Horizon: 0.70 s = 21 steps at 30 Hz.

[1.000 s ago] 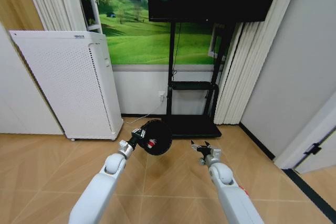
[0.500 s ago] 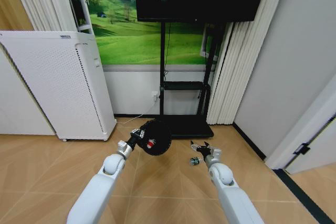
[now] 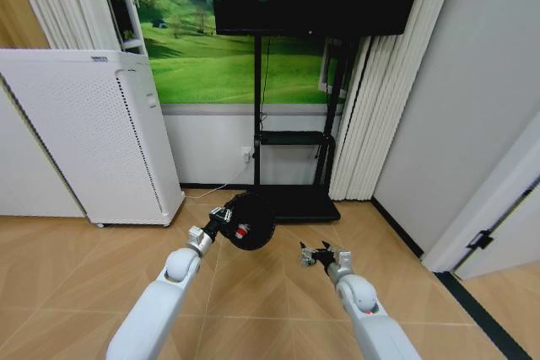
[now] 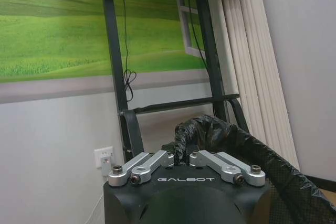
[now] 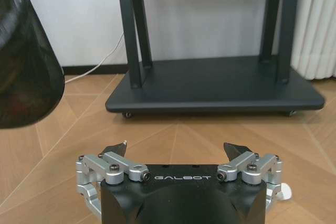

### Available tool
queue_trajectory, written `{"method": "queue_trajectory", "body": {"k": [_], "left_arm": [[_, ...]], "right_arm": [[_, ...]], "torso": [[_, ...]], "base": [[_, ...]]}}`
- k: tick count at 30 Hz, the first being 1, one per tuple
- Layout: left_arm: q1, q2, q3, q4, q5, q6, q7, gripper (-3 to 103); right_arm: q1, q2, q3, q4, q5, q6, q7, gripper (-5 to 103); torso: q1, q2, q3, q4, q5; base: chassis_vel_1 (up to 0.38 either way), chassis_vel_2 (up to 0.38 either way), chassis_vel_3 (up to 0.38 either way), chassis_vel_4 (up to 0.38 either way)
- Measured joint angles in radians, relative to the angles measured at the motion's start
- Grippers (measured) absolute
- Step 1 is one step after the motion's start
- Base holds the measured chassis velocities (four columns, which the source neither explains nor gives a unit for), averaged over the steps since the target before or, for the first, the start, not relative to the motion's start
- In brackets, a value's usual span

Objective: Pick up the trash bin and place the garbage on the floor into it.

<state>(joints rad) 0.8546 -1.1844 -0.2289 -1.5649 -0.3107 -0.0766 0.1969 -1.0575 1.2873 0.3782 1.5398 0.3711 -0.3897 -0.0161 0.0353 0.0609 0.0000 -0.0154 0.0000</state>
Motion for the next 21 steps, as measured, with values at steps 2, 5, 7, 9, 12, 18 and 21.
{"method": "queue_trajectory", "body": {"k": [2,5,7,9,12,18,21], "left_arm": [[0.007,0.010,-0.006,-0.012,-0.007,0.005,-0.003,7],[0.028,0.029,-0.028,-0.031,-0.018,0.012,-0.006,7],[0.041,0.039,-0.042,-0.042,-0.024,0.013,-0.006,7],[0.054,0.047,-0.055,-0.049,-0.027,0.013,-0.005,7],[0.079,0.057,-0.078,-0.060,-0.028,0.013,-0.002,7],[0.115,0.062,-0.099,-0.081,-0.025,0.013,0.006,7],[0.125,0.062,-0.114,-0.089,-0.023,0.010,0.012,7]], "right_arm": [[0.034,0.010,-0.026,-0.053,-0.006,0.007,-0.002,100],[0.089,0.023,-0.065,-0.129,-0.017,0.017,-0.002,100],[0.116,0.030,-0.084,-0.166,-0.023,0.020,-0.003,100],[0.138,0.037,-0.101,-0.199,-0.032,0.021,-0.005,100],[0.165,0.052,-0.123,-0.250,-0.068,0.023,-0.009,100],[0.174,0.075,-0.121,-0.278,-0.075,0.010,0.043,100],[0.170,0.073,-0.127,-0.270,-0.052,-0.005,0.090,100]], "torso": [[0.000,0.000,0.000,0.0000,0.0000],[0.000,0.000,0.000,0.0004,0.0000],[0.000,0.000,0.000,0.0004,-0.0001],[0.000,0.000,0.000,0.0005,-0.0001],[0.000,0.000,0.000,0.0005,-0.0001],[0.000,0.000,0.000,0.0002,-0.0001],[0.000,0.000,0.000,-0.0001,0.0000]], "base": [[0.000,0.000,0.000,0.000],[0.000,0.000,0.000,0.000],[0.000,0.000,0.000,0.000],[0.000,0.000,0.000,0.000],[0.000,0.000,0.000,0.000],[0.000,0.000,0.000,0.000],[0.000,0.000,0.000,0.000]]}}
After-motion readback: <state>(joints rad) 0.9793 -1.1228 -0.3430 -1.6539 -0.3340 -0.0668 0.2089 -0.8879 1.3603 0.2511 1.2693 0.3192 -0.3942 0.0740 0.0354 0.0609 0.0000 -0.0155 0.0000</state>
